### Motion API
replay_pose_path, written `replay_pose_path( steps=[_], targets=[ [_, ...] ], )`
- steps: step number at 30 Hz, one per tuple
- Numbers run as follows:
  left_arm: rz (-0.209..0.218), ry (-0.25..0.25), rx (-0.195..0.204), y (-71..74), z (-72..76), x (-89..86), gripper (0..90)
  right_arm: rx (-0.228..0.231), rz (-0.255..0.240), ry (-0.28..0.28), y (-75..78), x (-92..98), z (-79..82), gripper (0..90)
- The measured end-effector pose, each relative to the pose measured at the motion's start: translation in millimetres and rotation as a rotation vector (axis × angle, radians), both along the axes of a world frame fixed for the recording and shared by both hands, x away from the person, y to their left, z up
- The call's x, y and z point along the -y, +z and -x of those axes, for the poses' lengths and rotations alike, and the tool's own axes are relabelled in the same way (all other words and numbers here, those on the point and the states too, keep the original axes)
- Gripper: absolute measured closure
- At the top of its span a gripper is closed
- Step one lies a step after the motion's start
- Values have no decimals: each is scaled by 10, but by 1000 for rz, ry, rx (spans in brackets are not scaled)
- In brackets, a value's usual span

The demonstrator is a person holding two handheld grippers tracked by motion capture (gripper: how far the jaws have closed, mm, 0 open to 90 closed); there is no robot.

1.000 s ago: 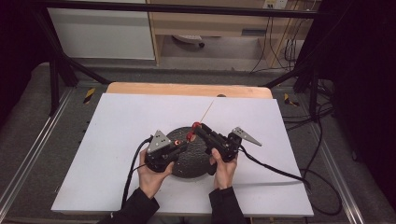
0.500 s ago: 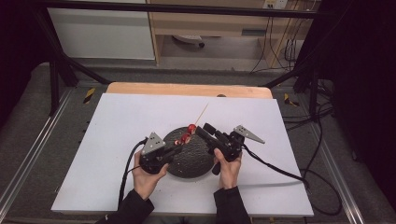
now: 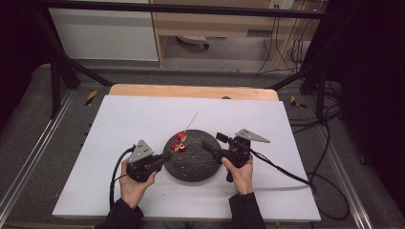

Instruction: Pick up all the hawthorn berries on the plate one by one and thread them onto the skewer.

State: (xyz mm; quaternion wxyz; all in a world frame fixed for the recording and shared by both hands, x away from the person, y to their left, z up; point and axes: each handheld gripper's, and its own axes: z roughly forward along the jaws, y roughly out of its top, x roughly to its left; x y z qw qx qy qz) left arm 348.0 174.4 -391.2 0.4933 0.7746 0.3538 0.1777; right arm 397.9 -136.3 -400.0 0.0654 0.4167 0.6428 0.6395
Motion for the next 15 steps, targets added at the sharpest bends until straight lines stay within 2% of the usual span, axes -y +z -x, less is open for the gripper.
replay_pose_path(
  steps=[3,15],
  targets=[
    [-8,4,-9,-27,22,-88,881,-9,58,19,-9,23,5,86],
    [-41,16,-41,-150,154,-459,881,-71,221,95,-83,67,25,33]
  ],
)
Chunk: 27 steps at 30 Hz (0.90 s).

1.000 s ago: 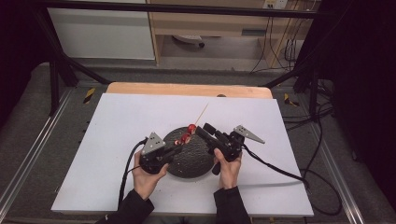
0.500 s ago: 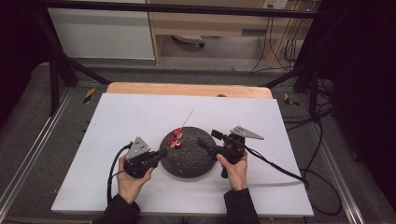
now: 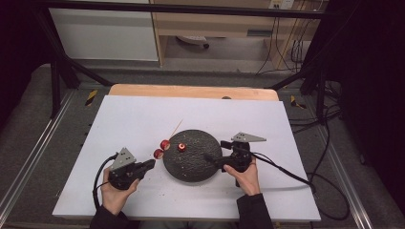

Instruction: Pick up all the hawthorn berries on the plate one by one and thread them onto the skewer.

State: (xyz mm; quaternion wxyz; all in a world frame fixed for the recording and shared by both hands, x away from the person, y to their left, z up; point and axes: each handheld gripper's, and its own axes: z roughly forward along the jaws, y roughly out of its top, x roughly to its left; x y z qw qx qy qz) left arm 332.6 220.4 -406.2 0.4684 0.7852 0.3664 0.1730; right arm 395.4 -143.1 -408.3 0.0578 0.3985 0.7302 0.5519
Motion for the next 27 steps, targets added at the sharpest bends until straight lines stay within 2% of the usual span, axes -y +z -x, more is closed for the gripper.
replay_pose_path(
  steps=[8,12,15,20,27],
  targets=[
    [-10,5,-20,-92,49,-177,881,-24,96,11,-3,19,1,28],
    [-5,8,-35,-150,76,-248,881,-36,116,16,9,15,-7,27],
    [-7,6,-35,-176,94,-292,881,-43,167,23,32,-34,-19,24],
    [-19,7,-38,-206,101,-349,881,-53,206,45,69,-134,-43,24],
    [-31,8,-41,-237,96,-384,881,-83,288,67,103,-302,-96,25]
  ],
)
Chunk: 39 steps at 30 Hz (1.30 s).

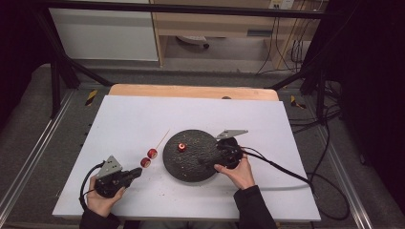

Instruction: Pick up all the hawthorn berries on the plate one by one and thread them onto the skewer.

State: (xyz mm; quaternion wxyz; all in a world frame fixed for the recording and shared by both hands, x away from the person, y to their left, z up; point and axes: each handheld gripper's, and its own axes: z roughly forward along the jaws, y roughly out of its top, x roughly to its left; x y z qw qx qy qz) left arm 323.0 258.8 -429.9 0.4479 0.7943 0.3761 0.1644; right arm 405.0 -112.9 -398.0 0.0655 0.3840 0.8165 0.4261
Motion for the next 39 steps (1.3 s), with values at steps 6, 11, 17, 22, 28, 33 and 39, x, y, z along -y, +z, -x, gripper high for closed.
replay_pose_path(
  steps=[6,11,17,22,28,33,39],
  targets=[
    [-2,-1,-10,-23,-6,-15,881,-14,47,20,42,-167,-53,28],
    [0,-4,-11,-24,-7,-28,881,-26,90,31,87,-332,-128,36],
    [6,0,-15,-24,-15,-50,881,-36,150,39,112,-516,-254,46],
    [4,2,-19,-34,-28,-61,881,-50,174,26,103,-628,-362,59],
    [8,8,-21,-36,-33,-69,881,-73,213,27,69,-781,-478,95],
    [6,7,-22,-38,-34,-69,881,-88,225,23,58,-869,-556,160],
    [4,6,-21,-39,-38,-74,881,-97,255,25,27,-960,-628,233]
  ],
)
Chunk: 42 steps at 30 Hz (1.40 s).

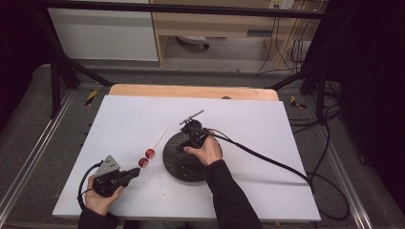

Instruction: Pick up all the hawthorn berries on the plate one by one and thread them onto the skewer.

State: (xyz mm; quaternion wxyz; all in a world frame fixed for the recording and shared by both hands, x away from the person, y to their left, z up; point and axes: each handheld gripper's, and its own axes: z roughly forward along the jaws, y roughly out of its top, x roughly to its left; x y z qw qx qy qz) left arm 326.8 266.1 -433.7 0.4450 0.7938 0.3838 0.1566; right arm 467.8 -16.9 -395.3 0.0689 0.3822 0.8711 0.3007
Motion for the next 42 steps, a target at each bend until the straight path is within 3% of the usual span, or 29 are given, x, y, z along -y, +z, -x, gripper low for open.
replay_pose_path(
  steps=[12,27,42],
  targets=[
    [0,1,0,-4,-6,7,881,-65,26,-11,-126,-104,-122,397],
    [1,1,-2,-7,-7,14,881,-110,38,-13,-211,-140,-181,609],
    [-1,-1,0,-5,-7,16,881,-141,39,-29,-208,-134,-202,622]
  ],
)
